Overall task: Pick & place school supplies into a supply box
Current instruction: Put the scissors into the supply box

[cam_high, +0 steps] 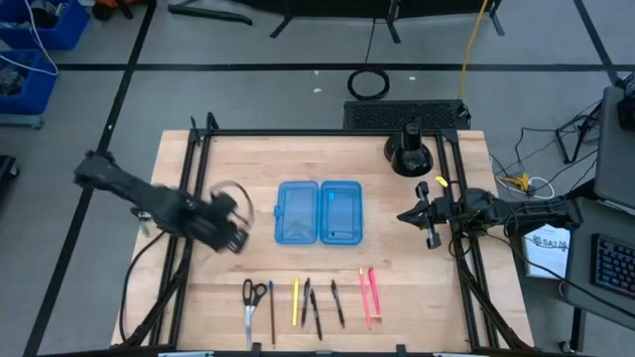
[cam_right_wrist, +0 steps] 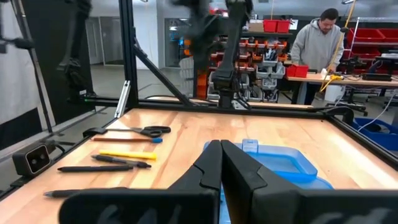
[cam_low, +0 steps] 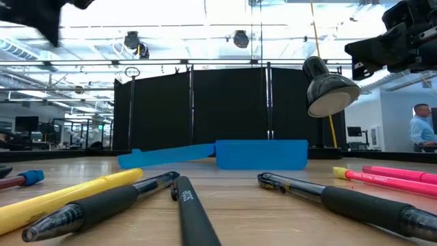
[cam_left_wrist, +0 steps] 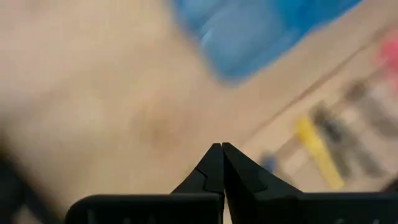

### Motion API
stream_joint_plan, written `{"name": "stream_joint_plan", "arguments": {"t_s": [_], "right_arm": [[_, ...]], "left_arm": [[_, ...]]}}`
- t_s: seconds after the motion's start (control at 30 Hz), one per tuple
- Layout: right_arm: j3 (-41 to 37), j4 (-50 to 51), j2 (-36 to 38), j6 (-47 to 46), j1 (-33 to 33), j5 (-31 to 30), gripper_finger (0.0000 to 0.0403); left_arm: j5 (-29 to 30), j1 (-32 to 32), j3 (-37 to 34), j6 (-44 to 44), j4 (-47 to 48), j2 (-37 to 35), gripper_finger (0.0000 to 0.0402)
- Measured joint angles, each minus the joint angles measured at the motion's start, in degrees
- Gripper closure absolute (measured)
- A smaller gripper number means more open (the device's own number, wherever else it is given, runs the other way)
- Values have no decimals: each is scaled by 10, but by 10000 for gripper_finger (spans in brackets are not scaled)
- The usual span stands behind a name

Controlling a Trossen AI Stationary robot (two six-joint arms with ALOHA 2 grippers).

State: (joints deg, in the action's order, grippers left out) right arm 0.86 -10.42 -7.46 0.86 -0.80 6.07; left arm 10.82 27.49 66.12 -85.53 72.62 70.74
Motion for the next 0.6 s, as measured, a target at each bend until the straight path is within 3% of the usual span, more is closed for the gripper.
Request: {"name": "stream_joint_plan", "arguments": {"t_s": [0.13,0.3,0.43,0.6], "right_arm": [[0,0,0,-5,0,0,403],[0,-20,0,-6,0,0,403],[0,-22,0,0,0,0,403],[0,-48,0,6,0,0,403]], "left_arm": [[-98,38,37,-59,-17,118,399],[-149,78,47,-133,-68,206,398],[-127,105,47,-159,-76,238,396],[-44,123,47,-248,-79,238,355]]}}
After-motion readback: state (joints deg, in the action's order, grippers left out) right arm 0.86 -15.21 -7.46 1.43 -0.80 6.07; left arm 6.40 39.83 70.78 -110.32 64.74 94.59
